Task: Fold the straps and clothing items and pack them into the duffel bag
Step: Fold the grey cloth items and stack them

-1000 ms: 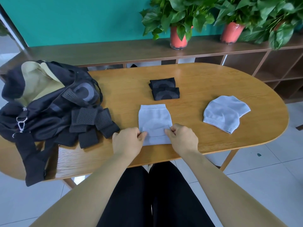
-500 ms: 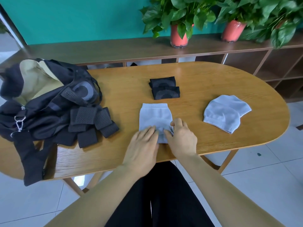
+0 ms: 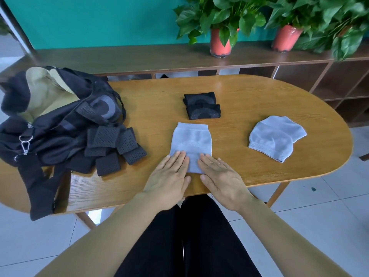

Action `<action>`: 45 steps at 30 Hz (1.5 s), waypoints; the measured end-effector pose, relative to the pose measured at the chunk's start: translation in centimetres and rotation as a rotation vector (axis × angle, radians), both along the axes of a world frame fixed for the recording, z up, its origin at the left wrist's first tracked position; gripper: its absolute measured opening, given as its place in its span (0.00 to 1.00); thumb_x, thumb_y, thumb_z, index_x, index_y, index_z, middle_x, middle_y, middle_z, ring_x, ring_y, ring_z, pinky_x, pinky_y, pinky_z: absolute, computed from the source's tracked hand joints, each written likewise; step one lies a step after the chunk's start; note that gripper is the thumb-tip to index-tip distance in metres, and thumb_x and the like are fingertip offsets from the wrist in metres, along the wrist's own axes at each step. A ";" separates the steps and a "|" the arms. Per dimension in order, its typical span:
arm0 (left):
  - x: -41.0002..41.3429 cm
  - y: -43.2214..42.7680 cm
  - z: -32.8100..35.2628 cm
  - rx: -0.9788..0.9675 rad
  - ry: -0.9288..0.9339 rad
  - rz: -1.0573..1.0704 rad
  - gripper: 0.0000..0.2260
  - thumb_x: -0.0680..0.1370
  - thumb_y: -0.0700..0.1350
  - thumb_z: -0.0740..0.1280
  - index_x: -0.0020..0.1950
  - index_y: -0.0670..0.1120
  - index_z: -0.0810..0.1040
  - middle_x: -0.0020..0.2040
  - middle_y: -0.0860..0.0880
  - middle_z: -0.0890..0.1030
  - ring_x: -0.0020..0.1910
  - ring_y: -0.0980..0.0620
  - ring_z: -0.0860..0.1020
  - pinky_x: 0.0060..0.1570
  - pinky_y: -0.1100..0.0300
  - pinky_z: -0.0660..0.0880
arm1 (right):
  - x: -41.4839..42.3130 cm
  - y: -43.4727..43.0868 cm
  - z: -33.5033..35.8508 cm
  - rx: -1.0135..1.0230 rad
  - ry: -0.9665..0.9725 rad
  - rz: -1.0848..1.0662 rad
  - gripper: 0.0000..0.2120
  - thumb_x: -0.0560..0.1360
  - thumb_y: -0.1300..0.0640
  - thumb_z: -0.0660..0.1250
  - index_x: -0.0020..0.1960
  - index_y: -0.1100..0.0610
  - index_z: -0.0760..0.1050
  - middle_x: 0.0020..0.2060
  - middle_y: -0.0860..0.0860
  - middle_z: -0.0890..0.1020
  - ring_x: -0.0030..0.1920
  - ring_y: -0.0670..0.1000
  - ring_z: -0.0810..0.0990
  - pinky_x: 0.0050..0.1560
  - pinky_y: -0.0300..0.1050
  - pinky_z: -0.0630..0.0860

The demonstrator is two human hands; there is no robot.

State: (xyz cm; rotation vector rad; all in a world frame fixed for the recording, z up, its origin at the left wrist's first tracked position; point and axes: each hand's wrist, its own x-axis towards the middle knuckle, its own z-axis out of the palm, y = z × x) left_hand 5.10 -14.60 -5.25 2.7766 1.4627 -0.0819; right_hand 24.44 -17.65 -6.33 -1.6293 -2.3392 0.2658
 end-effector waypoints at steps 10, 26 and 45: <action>0.6 2.0 2.0 0.104 -0.119 0.220 0.16 0.82 0.56 0.53 0.64 0.55 0.75 0.60 0.53 0.72 0.58 0.49 0.69 0.56 0.56 0.59 | -1.4 -0.3 1.8 -0.047 0.229 0.104 0.22 0.76 0.52 0.51 0.57 0.57 0.80 0.59 0.48 0.80 0.57 0.51 0.77 0.63 0.47 0.69; 0.7 4.3 2.8 0.149 -0.095 0.241 0.08 0.75 0.40 0.58 0.47 0.53 0.71 0.50 0.57 0.74 0.56 0.51 0.68 0.49 0.54 0.55 | 2.5 4.2 1.9 0.224 -0.002 -0.141 0.17 0.63 0.68 0.58 0.42 0.55 0.83 0.39 0.50 0.84 0.41 0.56 0.81 0.46 0.50 0.75; 1.1 7.6 1.5 0.128 -0.155 0.039 0.25 0.76 0.36 0.59 0.73 0.51 0.65 0.72 0.54 0.66 0.70 0.52 0.65 0.64 0.58 0.50 | -0.5 3.4 1.3 0.143 0.194 0.068 0.22 0.68 0.59 0.51 0.49 0.55 0.83 0.40 0.50 0.80 0.40 0.55 0.80 0.46 0.45 0.76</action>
